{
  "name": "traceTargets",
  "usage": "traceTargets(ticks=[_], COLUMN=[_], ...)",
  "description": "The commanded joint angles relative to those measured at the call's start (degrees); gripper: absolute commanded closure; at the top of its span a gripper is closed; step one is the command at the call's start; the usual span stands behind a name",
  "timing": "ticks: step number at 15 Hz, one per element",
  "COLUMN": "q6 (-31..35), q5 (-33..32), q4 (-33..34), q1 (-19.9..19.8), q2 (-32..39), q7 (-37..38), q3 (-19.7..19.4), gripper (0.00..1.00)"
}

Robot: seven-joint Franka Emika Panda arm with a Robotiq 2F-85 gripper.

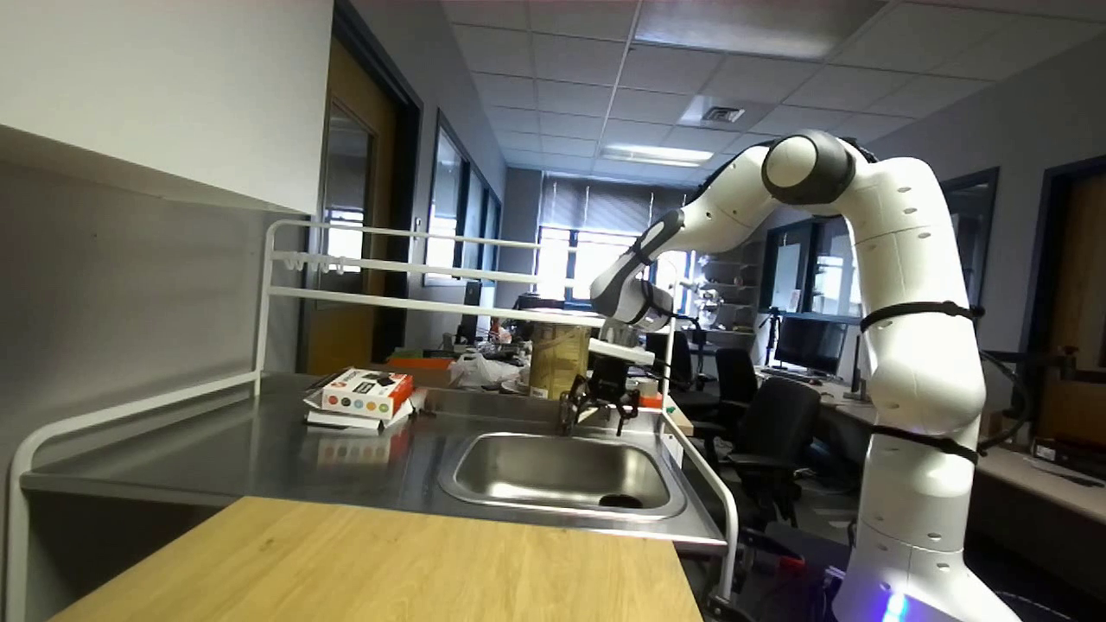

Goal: Turn the tap nozzle to the right

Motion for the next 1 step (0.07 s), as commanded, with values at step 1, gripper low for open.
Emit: traceTargets(ticks=[1], q6=[-1.75], q5=[-0.42], q4=[-2.86], q1=[1.9], q2=[-5.63], q7=[-0.42], q3=[1.02], gripper=[0.0])
